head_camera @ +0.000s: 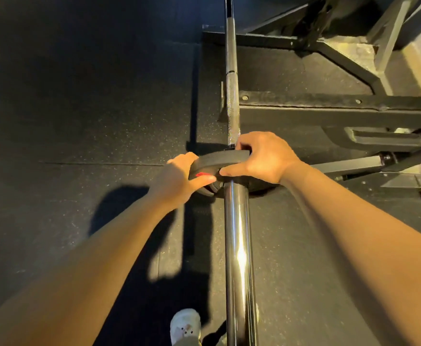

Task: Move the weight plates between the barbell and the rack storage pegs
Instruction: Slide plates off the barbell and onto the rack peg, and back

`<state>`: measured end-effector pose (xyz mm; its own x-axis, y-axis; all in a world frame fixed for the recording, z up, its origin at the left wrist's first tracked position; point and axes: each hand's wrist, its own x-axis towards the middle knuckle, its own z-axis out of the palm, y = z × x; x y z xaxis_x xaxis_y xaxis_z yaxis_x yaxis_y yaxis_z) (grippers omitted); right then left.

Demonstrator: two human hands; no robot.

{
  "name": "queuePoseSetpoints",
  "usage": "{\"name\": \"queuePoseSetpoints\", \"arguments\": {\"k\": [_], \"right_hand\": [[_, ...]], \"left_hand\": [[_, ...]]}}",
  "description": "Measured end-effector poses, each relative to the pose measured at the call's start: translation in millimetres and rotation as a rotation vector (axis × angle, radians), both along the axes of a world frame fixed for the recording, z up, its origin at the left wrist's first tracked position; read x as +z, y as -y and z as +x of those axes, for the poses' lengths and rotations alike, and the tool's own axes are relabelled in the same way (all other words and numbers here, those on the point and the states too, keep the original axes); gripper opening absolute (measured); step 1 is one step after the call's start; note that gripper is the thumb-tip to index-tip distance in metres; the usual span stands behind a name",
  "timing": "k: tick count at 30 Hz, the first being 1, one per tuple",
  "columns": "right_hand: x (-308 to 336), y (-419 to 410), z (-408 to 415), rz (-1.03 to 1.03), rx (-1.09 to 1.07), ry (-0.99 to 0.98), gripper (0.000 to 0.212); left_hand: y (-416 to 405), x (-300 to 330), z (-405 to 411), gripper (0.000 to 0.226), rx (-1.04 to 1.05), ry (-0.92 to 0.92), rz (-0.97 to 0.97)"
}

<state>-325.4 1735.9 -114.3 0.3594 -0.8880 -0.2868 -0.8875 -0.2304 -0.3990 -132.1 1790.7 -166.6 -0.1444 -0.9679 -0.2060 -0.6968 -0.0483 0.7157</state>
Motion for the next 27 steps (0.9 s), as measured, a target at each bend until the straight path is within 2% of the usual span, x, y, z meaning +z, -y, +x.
{"name": "queuePoseSetpoints", "arguments": {"k": [3, 6, 8, 13, 17, 22, 27], "right_hand": [[-13.0, -10.9, -38.4, 0.109, -0.157, 0.087, 0.046], [-23.7, -23.4, -66.4, 0.11, -0.244, 0.017, 0.066], [-30.2, -30.5, -76.6, 0.177, -0.303, 0.077, 0.074], [-42.4, -46.9, -79.6, 0.261, -0.449, 0.286, 0.052], [-31.2, -48.8, -69.8, 0.279, -0.483, 0.281, 0.053], [-5.9, -49.7, -37.5, 0.017, -0.294, -0.036, 0.062], [0.3, -53.5, -6.5, -0.133, -0.167, -0.213, 0.066]], "left_hand": [[10.4, 20.3, -12.6, 0.038, -0.184, 0.241, -0.193], [17.1, 38.5, -39.4, 0.04, -0.257, 0.32, -0.11], [20.6, 45.0, -54.3, 0.04, -0.283, 0.347, -0.09], [25.3, 55.2, -70.0, 0.041, -0.325, 0.431, -0.07], [15.5, 50.0, -61.6, 0.036, -0.229, 0.351, -0.015], [-11.3, 19.0, -26.9, 0.024, -0.031, 0.079, 0.087], [-27.5, -5.9, -13.5, 0.025, 0.102, -0.044, 0.173]]}}
